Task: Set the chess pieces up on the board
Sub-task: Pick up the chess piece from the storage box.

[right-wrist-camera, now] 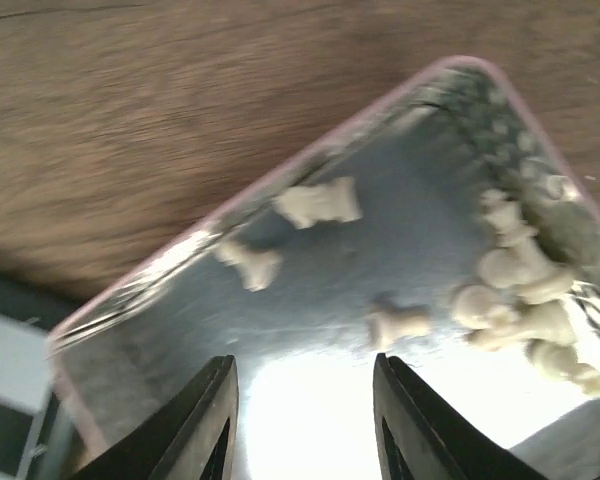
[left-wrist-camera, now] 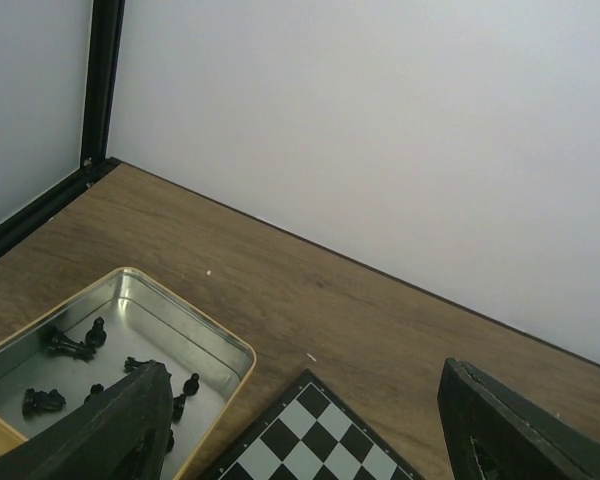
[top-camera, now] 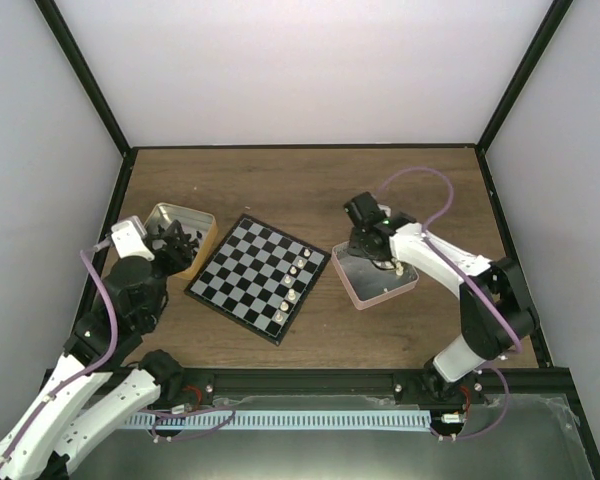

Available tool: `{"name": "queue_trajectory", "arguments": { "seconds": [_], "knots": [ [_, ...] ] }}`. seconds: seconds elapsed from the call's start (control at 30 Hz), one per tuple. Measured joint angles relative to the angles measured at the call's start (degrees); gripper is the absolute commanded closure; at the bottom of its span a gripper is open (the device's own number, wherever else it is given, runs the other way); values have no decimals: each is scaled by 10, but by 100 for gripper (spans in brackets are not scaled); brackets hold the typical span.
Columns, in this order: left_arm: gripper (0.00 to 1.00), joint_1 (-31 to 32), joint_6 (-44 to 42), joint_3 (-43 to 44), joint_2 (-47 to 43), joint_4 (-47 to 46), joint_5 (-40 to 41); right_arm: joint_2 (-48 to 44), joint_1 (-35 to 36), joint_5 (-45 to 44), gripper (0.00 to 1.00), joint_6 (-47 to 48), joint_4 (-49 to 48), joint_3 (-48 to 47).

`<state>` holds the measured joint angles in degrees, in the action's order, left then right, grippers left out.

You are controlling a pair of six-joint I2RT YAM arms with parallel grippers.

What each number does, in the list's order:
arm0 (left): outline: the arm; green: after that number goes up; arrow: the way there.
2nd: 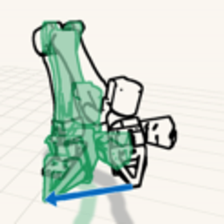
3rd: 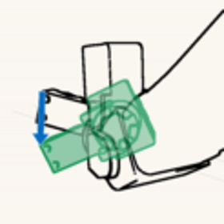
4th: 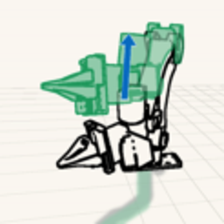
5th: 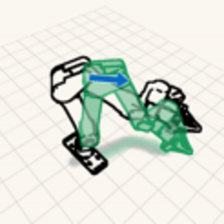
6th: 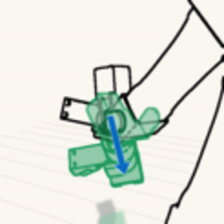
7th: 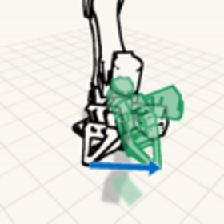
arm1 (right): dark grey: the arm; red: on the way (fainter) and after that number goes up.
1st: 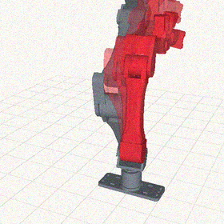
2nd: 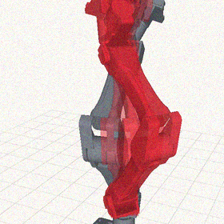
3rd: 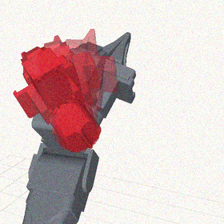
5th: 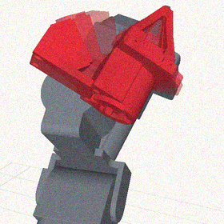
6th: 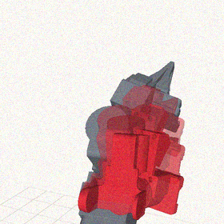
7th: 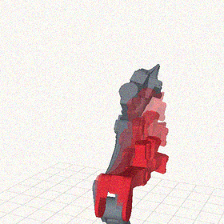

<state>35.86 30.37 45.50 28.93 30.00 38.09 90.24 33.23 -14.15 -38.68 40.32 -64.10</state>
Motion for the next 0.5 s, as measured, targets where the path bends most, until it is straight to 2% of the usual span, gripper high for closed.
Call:
{"name": "queue_trajectory", "arguments": {
  "seconds": [0.17, 0.5],
  "knots": [
    [25, 0, -3, -2, 7, -3, -4, -9, -61, 14, 61, -9, -48, 64],
    [25, -3, -4, -3, 13, -3, -8, 44, -68, 6, 62, -55, -82, 70]
  ]
}}
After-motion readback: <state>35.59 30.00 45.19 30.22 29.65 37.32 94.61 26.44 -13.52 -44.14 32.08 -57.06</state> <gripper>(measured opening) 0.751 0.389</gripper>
